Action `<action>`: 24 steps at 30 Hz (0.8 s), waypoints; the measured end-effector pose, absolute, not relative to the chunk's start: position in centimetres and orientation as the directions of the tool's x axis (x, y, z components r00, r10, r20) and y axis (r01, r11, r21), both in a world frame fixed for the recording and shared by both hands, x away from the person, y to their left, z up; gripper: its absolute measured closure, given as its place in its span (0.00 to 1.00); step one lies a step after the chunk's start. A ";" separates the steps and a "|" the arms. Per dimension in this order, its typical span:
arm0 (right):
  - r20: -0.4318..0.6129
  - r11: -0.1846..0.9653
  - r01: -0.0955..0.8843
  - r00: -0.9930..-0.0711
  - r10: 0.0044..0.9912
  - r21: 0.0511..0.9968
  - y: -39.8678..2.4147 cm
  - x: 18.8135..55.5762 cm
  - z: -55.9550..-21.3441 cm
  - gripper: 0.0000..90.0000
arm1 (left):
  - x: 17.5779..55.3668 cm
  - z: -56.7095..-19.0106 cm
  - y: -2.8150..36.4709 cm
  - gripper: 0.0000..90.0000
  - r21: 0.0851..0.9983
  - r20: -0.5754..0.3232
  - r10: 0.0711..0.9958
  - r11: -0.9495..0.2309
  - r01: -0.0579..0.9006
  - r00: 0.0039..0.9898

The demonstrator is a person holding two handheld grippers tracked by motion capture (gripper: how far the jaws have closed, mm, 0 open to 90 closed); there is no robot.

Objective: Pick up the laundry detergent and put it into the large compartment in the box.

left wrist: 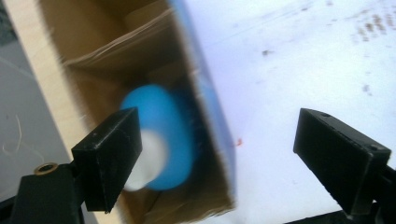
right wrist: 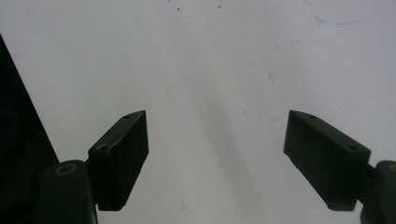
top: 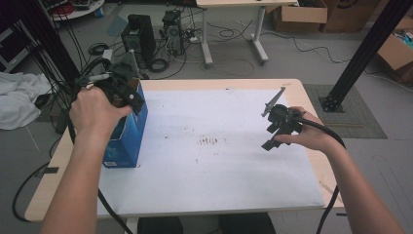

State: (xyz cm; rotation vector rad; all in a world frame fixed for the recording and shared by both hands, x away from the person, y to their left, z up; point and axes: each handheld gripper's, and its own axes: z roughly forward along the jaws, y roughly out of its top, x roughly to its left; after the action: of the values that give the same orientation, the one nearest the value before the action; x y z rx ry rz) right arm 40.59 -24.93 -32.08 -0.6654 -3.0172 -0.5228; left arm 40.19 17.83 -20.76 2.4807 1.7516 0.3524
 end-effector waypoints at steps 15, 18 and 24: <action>0.072 0.843 0.435 -0.897 0.436 0.318 -26.2 39.8 -31.4 0.25 | 39.5 -23.3 10.2 0.17 0.205 0.107 0.863 -0.504 0.839 0.493; 0.069 0.843 0.435 -0.897 0.437 0.317 -26.3 39.7 -31.3 0.25 | 39.4 -24.3 9.1 0.17 0.203 0.102 0.849 -0.528 0.825 0.518; 0.070 0.840 0.443 -0.893 0.445 0.314 -26.6 39.6 -31.1 0.24 | 39.4 -26.6 6.9 0.17 0.185 0.098 0.821 -0.570 0.800 0.563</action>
State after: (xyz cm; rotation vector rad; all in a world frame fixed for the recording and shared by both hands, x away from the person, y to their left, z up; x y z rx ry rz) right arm 39.64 -26.55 -31.10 -0.7278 -3.0185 -0.5132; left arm 39.43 6.89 -26.57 2.6697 1.3913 0.2622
